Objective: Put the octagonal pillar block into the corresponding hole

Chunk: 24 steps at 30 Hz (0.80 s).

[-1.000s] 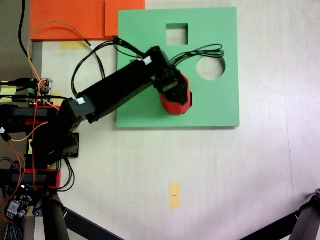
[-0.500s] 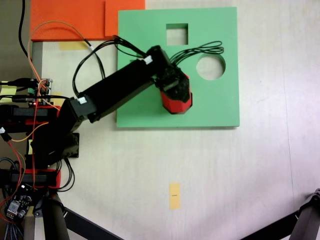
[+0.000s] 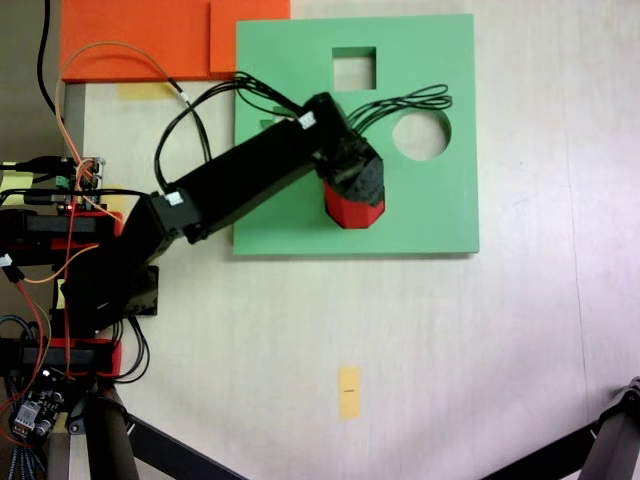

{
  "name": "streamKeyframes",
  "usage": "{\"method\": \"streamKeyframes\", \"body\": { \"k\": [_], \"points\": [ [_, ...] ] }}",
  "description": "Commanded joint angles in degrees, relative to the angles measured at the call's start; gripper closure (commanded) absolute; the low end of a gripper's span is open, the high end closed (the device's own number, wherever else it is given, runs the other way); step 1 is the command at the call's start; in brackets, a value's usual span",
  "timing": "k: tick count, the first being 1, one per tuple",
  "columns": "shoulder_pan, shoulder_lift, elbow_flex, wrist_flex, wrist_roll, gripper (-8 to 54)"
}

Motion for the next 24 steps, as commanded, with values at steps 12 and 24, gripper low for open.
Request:
{"method": "streamKeyframes", "body": {
  "k": [12, 24],
  "points": [
    [3.34, 9.05, 3.34, 1.85, 5.45, -4.7],
    [18.63, 48.08, 6.50, -2.55, -36.65, 8.5]
  ]
}}
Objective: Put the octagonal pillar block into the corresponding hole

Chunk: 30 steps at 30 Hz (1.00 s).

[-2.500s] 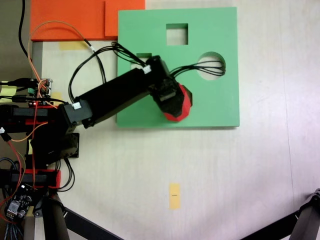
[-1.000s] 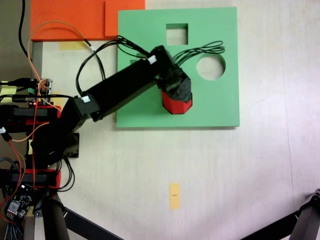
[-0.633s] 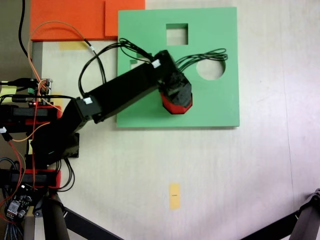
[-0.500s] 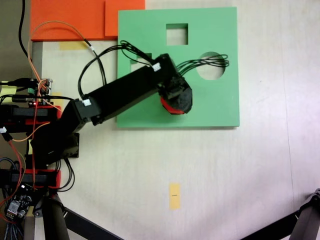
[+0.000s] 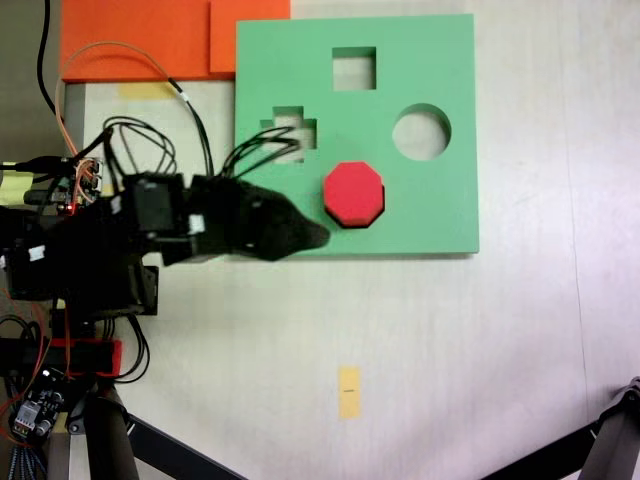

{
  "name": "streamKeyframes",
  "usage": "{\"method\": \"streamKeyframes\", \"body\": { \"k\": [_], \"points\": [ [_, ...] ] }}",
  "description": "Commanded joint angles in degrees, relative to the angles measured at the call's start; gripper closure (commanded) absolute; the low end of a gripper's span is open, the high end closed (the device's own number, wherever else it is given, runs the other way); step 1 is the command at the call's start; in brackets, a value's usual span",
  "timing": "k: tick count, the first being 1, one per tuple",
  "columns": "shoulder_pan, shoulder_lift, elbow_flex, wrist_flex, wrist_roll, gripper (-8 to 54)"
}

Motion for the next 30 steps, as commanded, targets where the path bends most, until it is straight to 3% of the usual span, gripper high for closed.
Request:
{"method": "streamKeyframes", "body": {
  "k": [1, 5, 9, 11, 17, 23, 30],
  "points": [
    [4.48, 4.31, 0.53, -2.55, -7.73, 7.9],
    [9.93, 8.61, 8.70, -10.20, -14.68, 8.1],
    [10.99, 27.60, 48.25, -48.69, -19.42, 8.1],
    [11.16, 31.55, 56.60, -52.21, -21.27, 8.0],
    [11.69, 32.87, 76.46, -53.44, -18.90, 2.8],
    [11.95, 32.78, 108.63, -90.26, -19.69, 2.9],
    [9.49, 32.78, 127.62, -104.68, -19.86, 2.9]
  ]
}}
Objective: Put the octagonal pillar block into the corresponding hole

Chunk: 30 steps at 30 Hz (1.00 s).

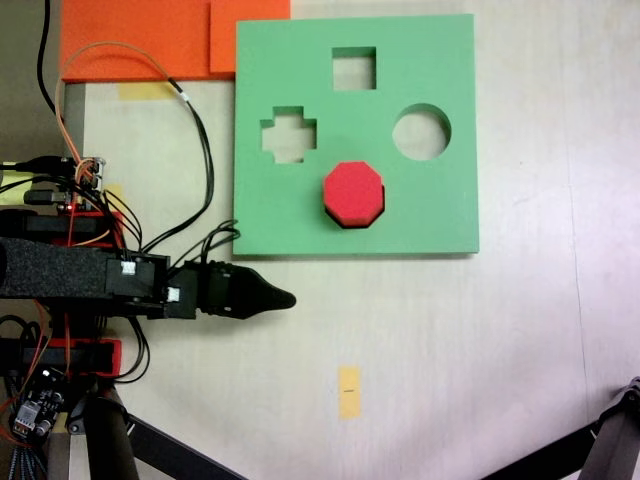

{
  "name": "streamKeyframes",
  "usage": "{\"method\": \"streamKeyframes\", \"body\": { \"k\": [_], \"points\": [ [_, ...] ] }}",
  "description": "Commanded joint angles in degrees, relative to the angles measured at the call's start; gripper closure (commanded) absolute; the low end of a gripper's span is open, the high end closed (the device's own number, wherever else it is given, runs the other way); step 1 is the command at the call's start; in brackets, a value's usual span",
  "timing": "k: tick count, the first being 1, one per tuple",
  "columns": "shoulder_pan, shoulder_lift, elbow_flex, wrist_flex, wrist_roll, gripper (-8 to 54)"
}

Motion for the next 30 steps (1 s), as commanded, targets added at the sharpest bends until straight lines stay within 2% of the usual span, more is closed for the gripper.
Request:
{"method": "streamKeyframes", "body": {
  "k": [1, 6, 10, 18, 23, 30],
  "points": [
    [-1.67, 4.66, 6.06, -2.37, 0.35, 2.9],
    [-1.93, 4.66, 7.65, -1.93, 0.62, 4.4],
    [-1.41, 4.57, 6.94, -2.72, 0.79, 11.7],
    [-14.50, 4.48, 6.86, -3.08, 0.44, 11.8],
    [-12.74, 4.48, 6.86, -3.16, 0.97, 11.8],
    [1.58, 4.48, 6.86, -2.99, 0.88, 11.8]
  ]
}}
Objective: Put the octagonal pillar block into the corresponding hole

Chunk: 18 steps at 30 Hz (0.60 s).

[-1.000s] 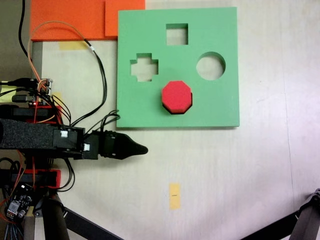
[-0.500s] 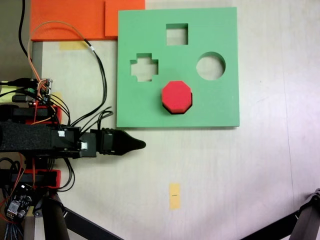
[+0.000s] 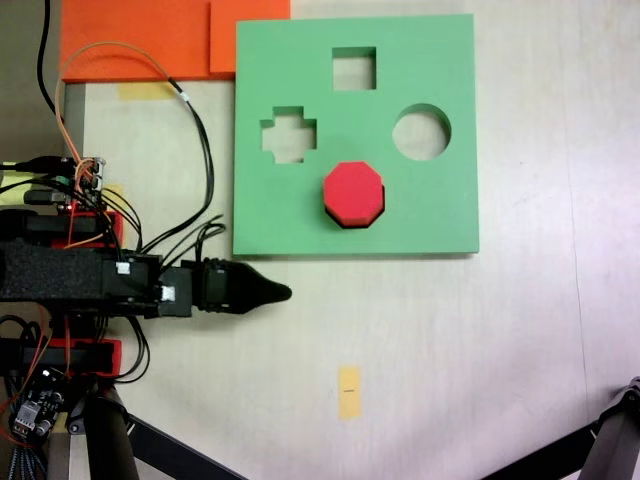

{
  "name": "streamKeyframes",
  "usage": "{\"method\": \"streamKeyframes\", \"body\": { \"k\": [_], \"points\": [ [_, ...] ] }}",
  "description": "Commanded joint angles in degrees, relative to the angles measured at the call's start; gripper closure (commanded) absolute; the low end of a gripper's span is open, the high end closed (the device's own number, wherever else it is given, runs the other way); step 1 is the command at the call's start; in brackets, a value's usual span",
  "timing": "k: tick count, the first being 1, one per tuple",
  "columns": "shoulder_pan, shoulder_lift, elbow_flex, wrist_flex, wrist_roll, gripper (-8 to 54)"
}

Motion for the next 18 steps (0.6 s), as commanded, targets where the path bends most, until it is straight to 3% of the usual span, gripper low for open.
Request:
{"method": "streamKeyframes", "body": {
  "k": [1, 18],
  "points": [
    [1.05, 4.39, 4.22, 1.76, 0.62, 11.8],
    [0.53, 4.39, 4.22, 1.76, -1.14, 10.6]
  ]
}}
